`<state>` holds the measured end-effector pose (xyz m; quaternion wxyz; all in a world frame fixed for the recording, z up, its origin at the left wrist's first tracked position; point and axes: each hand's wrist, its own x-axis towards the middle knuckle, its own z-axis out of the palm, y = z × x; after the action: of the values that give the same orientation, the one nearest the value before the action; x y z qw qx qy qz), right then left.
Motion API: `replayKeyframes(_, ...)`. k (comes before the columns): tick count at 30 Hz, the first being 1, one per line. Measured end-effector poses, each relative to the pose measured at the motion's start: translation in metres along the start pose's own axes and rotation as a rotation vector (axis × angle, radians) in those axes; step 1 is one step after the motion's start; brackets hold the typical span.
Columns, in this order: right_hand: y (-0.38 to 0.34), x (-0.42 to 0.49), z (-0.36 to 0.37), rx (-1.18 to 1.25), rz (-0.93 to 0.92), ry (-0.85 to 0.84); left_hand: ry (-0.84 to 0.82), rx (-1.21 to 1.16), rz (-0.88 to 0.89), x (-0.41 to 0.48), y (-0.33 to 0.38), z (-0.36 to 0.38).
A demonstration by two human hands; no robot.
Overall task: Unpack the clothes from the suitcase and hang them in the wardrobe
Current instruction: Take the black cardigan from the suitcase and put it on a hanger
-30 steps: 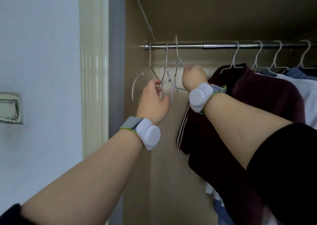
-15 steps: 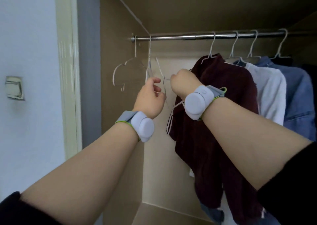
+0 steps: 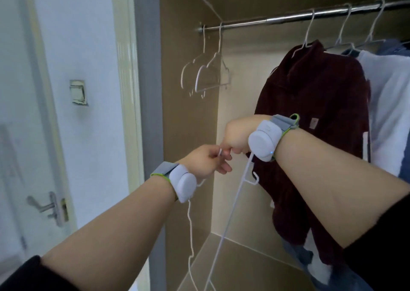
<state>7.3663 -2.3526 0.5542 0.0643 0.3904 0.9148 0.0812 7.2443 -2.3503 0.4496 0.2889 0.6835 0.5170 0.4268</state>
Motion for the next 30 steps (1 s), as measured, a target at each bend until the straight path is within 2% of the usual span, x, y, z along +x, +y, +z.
replayKeyframes(2,-0.015,0.015,0.010,0.060,-0.004,-0.101,-0.039,0.025,-0.061,-0.019,-0.019,-0.013)
replayKeyframes(5,-0.056,0.041,0.025,0.082,-0.133,-0.177,-0.040,0.181,-0.128,-0.052,-0.050,-0.044)
replayKeyframes(9,-0.112,0.086,0.042,0.063,-0.321,-0.169,0.007,0.343,-0.224,-0.095,-0.083,-0.090)
replayKeyframes(13,-0.180,0.141,0.059,0.098,-0.389,-0.062,0.091,0.340,-0.359,-0.139,-0.124,-0.147)
replayKeyframes(15,-0.205,0.160,0.060,0.121,-0.425,-0.101,0.125,0.320,-0.393,-0.154,-0.142,-0.165)
replayKeyframes(18,-0.262,0.196,0.058,0.148,-0.520,-0.173,0.217,0.279,-0.468,-0.185,-0.178,-0.206)
replayKeyframes(21,-0.320,0.234,0.070,0.198,-0.584,-0.149,0.336,0.281,-0.576,-0.217,-0.214,-0.251)
replayKeyframes(26,-0.414,0.289,0.069,0.284,-0.690,-0.180,0.405,0.567,-0.792,-0.277,-0.280,-0.328)
replayKeyframes(30,-0.469,0.327,0.070,0.379,-0.748,-0.158,0.683,0.588,-0.904,-0.326,-0.325,-0.381)
